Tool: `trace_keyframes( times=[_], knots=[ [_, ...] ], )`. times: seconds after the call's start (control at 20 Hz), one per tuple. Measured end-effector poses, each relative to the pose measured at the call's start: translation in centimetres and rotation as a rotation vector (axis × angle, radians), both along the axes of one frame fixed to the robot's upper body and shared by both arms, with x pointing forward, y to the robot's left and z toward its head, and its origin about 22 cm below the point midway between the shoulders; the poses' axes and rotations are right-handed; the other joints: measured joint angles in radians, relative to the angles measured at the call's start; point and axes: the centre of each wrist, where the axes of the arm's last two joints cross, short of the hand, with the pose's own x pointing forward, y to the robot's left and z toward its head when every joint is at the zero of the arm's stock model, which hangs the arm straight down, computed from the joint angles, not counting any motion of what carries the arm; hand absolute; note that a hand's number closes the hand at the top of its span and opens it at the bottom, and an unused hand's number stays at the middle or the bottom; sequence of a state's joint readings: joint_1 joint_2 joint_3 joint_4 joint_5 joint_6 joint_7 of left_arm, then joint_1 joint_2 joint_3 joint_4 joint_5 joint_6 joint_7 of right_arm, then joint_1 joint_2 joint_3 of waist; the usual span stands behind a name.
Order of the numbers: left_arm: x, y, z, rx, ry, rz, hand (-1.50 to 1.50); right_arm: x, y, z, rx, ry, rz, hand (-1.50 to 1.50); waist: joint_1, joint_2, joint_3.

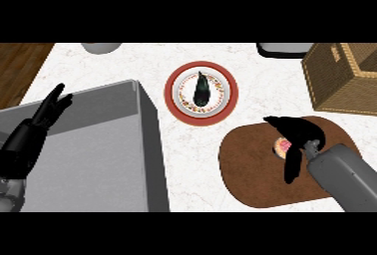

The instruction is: Pick the cupcake from the cutting board and place it in the basket

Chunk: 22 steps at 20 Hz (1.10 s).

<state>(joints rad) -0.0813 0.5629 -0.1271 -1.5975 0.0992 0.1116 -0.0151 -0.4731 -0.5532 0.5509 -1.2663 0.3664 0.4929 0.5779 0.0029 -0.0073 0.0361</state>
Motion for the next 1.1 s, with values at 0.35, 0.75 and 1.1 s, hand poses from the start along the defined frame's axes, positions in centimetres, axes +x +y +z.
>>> trace_keyframes(
  times=[0.35, 0.75, 1.1],
  knots=[
    [0.0, -0.5, -0.2, -0.001, -0.01, -0.009, 0.0, -0.1, -1.0, -1.4, 0.034, -0.011, -0.021, 1.5, 0.003, -0.005, -0.004],
    [0.2, -0.5, -0.1, 0.002, -0.008, -0.008, 0.0, 0.2, -1.1, -1.8, 0.013, -0.071, 0.032, 1.5, 0.005, -0.009, -0.008],
    [0.0, -0.3, -0.1, 0.003, -0.022, -0.001, 0.0, 0.6, -9.4, -0.4, -0.029, -0.2, 0.014, 1.5, -0.003, 0.005, -0.003]
  ],
)
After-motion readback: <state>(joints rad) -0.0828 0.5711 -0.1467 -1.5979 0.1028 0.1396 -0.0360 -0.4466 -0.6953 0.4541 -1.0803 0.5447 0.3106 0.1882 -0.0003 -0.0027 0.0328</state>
